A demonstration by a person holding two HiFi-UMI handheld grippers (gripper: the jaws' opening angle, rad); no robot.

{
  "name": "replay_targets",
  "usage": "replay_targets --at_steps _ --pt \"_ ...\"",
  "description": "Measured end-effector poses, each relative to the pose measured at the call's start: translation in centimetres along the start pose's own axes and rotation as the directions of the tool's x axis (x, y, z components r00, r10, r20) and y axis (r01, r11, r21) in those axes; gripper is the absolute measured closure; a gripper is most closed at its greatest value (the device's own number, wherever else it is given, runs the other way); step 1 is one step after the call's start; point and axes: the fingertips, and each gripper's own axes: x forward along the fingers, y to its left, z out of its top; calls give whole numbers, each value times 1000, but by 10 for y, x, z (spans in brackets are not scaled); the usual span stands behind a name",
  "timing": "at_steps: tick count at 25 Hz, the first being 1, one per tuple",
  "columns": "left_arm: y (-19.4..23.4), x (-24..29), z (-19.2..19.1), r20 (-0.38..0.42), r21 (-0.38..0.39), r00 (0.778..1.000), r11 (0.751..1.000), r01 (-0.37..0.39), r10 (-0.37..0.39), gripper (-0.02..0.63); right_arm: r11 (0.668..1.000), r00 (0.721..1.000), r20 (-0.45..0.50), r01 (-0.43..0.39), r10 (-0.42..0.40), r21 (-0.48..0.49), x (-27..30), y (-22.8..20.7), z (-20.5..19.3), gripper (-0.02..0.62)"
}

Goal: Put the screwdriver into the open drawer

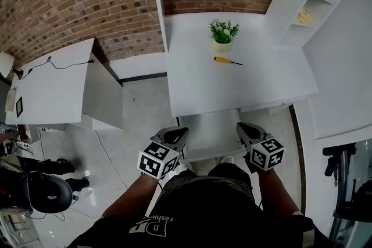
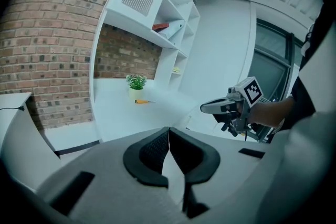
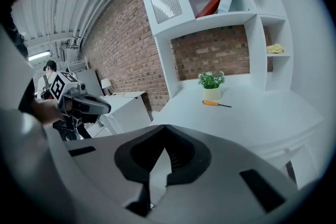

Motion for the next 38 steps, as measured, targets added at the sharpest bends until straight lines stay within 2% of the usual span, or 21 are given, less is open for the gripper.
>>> replay_targets --at_steps 7,17,25,32,38 --pt "10 13 3 1 -19 1000 1000 -19 19 586 990 998 -55 -1 -6 -141 23 -21 14 591" --pt "22 30 10 13 -93 989 985 -142 144 586 938 992 -126 -22 -23 -346 75 -96 56 590" --pt "24 51 13 -31 -161 973 960 -229 227 586 853 977 -214 -94 -21 -513 142 -153 77 589" --pt "30 75 3 -79 -179 959 943 -282 272 586 807 959 -284 -151 -21 -571 197 -190 67 576" --pt "30 89 -6 -118 -205 951 929 -306 287 586 731 940 -339 -201 -43 -652 242 -215 63 543"
